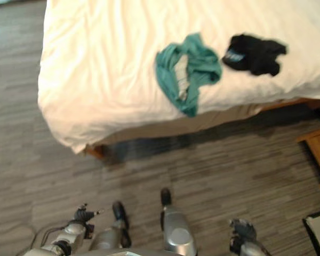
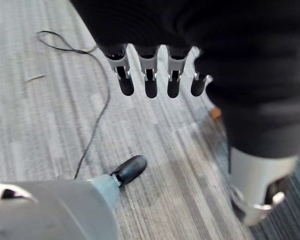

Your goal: Tidy up the quilt and then pick up the clothes from the bed and put them into the laundry hamper.

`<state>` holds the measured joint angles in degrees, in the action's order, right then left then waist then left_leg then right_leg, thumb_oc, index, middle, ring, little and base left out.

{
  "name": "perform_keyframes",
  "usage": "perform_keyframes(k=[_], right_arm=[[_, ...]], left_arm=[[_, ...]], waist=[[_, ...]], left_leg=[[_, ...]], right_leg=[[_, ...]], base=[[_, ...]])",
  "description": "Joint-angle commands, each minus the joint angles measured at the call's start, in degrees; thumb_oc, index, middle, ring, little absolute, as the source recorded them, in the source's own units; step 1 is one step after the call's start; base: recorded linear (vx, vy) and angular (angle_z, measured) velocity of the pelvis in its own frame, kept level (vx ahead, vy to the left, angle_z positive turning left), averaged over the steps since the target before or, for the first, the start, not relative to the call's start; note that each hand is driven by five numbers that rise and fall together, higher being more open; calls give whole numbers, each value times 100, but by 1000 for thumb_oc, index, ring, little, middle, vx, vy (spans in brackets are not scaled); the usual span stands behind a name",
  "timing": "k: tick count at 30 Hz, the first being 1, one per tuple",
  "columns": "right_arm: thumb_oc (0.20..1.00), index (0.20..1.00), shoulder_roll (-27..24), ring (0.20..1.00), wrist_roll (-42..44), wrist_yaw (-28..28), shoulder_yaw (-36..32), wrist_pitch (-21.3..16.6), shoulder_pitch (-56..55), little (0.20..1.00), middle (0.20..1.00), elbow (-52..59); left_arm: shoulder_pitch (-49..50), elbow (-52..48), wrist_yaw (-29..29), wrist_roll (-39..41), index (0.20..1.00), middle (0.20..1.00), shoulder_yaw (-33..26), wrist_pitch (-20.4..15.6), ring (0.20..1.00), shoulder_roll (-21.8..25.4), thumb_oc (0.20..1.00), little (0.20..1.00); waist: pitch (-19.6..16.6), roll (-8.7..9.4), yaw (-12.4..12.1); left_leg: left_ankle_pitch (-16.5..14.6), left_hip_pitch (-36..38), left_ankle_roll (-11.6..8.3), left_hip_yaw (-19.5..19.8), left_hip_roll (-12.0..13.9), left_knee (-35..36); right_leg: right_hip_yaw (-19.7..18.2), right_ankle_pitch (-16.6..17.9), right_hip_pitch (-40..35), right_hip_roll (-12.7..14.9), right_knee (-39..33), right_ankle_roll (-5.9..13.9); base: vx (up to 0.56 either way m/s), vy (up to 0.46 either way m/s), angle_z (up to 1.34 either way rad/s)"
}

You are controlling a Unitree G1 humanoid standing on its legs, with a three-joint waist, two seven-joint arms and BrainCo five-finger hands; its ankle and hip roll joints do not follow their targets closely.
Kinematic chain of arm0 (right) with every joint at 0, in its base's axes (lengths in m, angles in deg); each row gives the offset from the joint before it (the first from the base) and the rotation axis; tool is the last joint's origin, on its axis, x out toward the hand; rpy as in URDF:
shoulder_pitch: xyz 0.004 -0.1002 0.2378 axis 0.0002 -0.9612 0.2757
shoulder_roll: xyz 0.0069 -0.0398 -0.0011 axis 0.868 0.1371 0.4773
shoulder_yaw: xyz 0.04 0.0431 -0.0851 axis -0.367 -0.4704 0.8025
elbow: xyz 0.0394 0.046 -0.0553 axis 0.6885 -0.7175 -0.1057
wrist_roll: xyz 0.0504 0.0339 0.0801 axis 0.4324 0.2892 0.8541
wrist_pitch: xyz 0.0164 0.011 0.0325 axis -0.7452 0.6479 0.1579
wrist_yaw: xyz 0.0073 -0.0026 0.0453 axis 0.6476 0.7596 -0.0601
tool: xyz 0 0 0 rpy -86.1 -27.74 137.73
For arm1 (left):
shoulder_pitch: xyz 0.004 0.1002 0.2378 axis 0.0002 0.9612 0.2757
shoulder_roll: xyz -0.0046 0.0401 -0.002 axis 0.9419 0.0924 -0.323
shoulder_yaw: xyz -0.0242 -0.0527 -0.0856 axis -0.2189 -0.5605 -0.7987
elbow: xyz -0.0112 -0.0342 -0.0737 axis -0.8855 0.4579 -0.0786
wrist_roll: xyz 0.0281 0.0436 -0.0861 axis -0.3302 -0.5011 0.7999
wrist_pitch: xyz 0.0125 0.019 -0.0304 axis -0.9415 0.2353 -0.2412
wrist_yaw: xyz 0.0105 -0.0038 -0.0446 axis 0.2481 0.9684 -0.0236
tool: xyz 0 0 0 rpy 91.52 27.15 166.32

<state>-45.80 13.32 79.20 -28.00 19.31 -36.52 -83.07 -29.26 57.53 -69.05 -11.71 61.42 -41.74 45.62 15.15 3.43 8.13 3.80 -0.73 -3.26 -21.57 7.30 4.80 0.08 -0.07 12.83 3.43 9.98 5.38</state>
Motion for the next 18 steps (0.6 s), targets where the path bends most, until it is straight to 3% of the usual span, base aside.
perform_keyframes(k=[1,4,6,7,8,9,10,11,12,13,14,15,16,17,18], right_arm=[[1000,1000,207,1000,-461,-175,285,36,641,1000,1000,-223],[1000,1000,306,1000,-812,-185,386,134,568,1000,1000,-629],[1000,1000,386,1000,-958,-214,429,160,515,1000,1000,-804],[1000,1000,421,1000,-969,-214,387,166,395,1000,1000,-866],[1000,1000,448,1000,-1015,-231,448,184,324,1000,1000,-983],[1000,1000,420,1000,-1137,-207,522,195,294,1000,1000,-1045],[1000,1000,420,1000,-1141,-205,523,194,293,1000,1000,-1045],[1000,1000,409,1000,-1254,-186,644,219,320,1000,1000,-1042],[1000,1000,409,1000,-1349,-207,764,254,325,1000,1000,-1024],[1000,1000,381,1000,-1388,-199,809,273,353,1000,1000,-1006],[1000,1000,347,1000,-1468,-219,955,303,421,1000,1000,-1012],[1000,1000,352,1000,-1539,-204,1019,307,494,1000,1000,-980],[1000,1000,372,1000,-1579,-172,1111,310,593,1000,1000,-962],[1000,1000,372,1000,-1589,-162,1174,301,645,1000,1000,-903],[1000,1000,333,1000,-1630,-147,1263,293,756,1000,1000,-845]], left_arm=[[-263,-109,-105,-673,1000,1000,185,-46,1000,404,1000,1000],[-197,-119,-259,-990,1000,1000,342,-10,1000,539,1000,1000],[-152,-58,-303,-1184,1000,1000,335,-6,1000,609,1000,1000],[-94,-25,-310,-1242,1000,1000,309,-22,1000,620,1000,1000],[-12,-4,-307,-1192,1000,1000,191,-31,1000,596,1000,1000],[40,30,-318,-1193,1000,1000,140,-48,1000,564,1000,1000],[42,32,-317,-1196,1000,1000,138,-52,1000,563,1000,1000],[68,10,-306,-1117,1000,1000,73,-33,1000,593,1000,1000],[88,-54,-307,-1070,1000,1000,53,-31,1000,594,1000,1000],[124,-89,-290,-1039,1000,1000,58,-31,1000,601,1000,1000],[171,-148,-279,-946,1000,1000,51,-88,1000,588,1000,1000],[155,-181,-263,-887,1000,1000,41,-114,1000,516,1000,1000],[151,-181,-201,-781,1000,1000,-1,-158,1000,420,1000,1000],[122,-176,-139,-700,1000,1000,-19,-179,1000,350,1000,1000],[95,-207,-116,-651,1000,1000,19,-185,1000,218,1000,1000]], waist=[[47,-15,-29],[-147,-42,42],[-301,-55,154],[-397,-55,155],[-498,-86,193],[-463,-75,138],[-452,-91,111],[-353,-17,-4],[-274,73,-133],[-180,189,-287],[-130,290,-523],[-103,356,-651],[-108,390,-785],[-78,372,-858],[-150,252,-951]], left_leg=[[-406,437,-156,-172,142,20],[-561,801,-205,-692,261,20],[-645,1031,-179,-959,276,20],[-718,1141,-169,-1020,233,-16],[-594,1154,-271,-1136,372,-591],[-280,1048,-408,-1223,636,-1381],[-303,1027,-471,-1229,725,-1499],[218,682,-603,-875,1048,-2524],[443,253,-575,-366,1263,-3463],[310,-258,-391,178,1127,-4198],[-89,-901,-111,868,393,-4555],[-117,-1232,78,1253,-109,-4382],[-309,-1391,107,1487,-377,-4151],[-382,-1455,112,1614,-270,-3660],[-387,-1251,130,1768,-305,-2095]], right_leg=[[740,430,46,589,535,641],[1713,140,20,623,758,564],[2005,113,123,537,805,499],[1980,-63,-63,413,462,378],[1746,-240,-400,125,-28,139],[1648,-303,-578,-21,-200,-10],[1632,-303,-606,-85,-235,-49],[1387,-400,-769,-275,-357,-233],[1199,-435,-949,-411,-492,-410],[949,-479,-1088,-464,-583,-529],[562,-428,-1135,-483,-613,-520],[293,-326,-1197,-402,-660,-478],[-70,-348,-1313,-392,-745,-400],[-307,-381,-1445,-377,-830,-327],[-541,-422,-1663,-306,-1048,-193]], base=[[65,-18,-129],[208,-19,-136],[241,-126,-100],[392,-244,-96],[407,-331,-102],[316,-316,-100],[225,-342,-114],[201,-354,-156],[207,-416,-130],[193,-234,-182],[139,-30,-156],[269,95,-254],[334,123,-208],[577,219,-233],[435,185,-124]])
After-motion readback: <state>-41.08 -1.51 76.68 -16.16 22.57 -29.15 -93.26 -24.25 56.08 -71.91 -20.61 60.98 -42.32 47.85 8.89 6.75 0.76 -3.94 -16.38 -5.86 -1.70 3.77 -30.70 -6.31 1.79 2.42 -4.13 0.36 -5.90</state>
